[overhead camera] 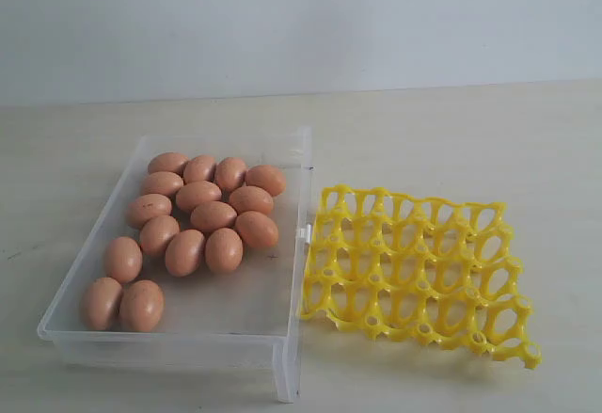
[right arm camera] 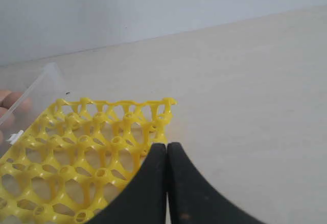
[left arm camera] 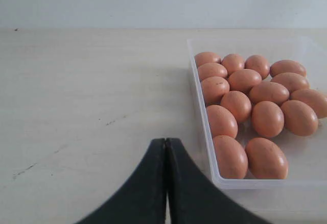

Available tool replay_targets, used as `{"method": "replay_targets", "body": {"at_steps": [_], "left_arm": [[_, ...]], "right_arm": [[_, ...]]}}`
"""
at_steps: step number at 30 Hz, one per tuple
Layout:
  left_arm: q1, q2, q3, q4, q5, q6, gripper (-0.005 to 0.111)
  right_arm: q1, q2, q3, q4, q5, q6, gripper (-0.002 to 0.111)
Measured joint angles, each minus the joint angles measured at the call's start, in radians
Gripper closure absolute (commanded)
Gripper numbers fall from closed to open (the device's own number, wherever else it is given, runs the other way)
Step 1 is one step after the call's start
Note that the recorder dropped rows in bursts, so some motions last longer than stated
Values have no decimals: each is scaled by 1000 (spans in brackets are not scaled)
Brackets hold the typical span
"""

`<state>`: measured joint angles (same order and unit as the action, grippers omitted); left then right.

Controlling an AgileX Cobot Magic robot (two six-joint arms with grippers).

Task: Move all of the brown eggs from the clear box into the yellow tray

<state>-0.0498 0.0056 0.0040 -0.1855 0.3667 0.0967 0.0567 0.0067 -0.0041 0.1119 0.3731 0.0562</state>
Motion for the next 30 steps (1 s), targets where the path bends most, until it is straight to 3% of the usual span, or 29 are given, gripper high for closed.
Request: {"method": "replay_targets", "body": {"at_steps": [16, 21, 24, 30], "left_arm": [[0, 0, 0, 0, 0, 0, 107], [0, 0, 0, 0, 0, 0, 107], [0, 0, 0, 0, 0, 0, 107], [0, 0, 0, 0, 0, 0, 107]], "right_arm": [[0, 0, 0, 0, 0, 0, 108], [0, 0, -6, -42, -115, 0, 108], [0, -1, -75, -59, -82, 0, 108], [0, 124, -382, -152, 106, -2, 108]]}}
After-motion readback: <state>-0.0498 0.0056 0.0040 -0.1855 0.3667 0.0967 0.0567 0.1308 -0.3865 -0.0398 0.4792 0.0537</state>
